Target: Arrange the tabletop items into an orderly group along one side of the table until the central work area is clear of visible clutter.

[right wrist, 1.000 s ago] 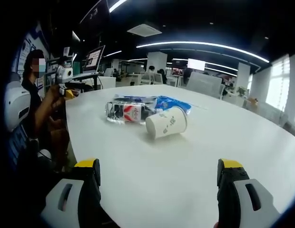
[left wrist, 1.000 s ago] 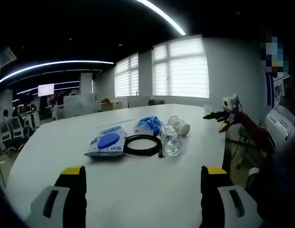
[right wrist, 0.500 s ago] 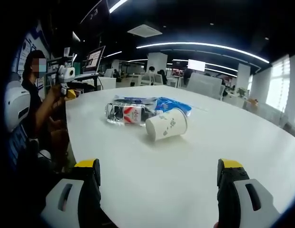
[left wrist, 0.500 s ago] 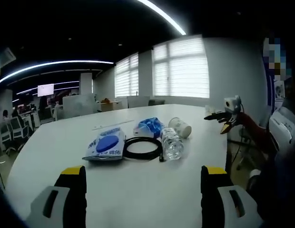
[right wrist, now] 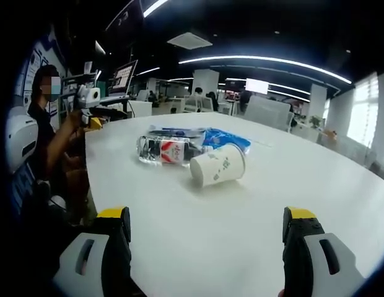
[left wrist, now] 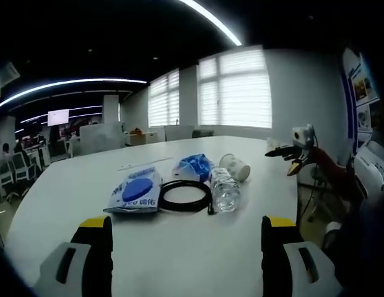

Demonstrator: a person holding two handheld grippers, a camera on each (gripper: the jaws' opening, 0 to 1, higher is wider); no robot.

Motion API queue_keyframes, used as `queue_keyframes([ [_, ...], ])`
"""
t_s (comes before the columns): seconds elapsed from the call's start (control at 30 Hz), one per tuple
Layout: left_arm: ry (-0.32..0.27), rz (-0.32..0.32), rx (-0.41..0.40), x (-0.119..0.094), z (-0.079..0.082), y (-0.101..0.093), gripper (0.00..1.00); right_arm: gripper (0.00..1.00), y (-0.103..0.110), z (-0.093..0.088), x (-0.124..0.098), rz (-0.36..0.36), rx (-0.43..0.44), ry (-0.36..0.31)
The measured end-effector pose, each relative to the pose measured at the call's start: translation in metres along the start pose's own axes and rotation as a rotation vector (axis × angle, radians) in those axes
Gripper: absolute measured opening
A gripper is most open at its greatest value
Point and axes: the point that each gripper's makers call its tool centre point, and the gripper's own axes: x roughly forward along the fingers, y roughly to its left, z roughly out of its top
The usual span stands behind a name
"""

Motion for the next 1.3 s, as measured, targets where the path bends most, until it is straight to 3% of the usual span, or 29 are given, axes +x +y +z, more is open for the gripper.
queue_keyframes([
  [1.3,0.012,0.010,0.004,0.031,0.007,0.001,0.97,1.00,0.017,0.053,0.041,0.078,-0.093,-0.053],
])
